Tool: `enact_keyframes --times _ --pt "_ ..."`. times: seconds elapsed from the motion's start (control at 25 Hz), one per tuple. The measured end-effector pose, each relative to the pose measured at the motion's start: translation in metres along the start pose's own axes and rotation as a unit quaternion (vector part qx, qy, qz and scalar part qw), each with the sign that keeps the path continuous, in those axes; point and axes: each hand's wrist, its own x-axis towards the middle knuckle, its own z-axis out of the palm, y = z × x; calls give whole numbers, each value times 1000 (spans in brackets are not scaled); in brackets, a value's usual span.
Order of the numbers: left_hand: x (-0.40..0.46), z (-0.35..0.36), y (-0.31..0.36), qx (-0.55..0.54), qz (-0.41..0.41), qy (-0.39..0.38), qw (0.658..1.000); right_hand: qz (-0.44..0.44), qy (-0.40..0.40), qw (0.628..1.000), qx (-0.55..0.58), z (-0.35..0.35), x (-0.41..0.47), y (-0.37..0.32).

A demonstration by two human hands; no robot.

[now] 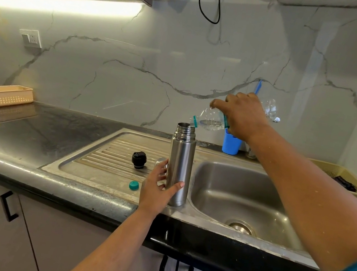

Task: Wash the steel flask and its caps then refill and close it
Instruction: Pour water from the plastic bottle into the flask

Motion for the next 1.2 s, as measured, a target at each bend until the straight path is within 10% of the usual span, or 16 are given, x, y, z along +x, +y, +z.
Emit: enact_keyframes --times 1.2 --pt "1 -1 0 19 11 -3 1000 -124 244 939 -206 -21 36 -23"
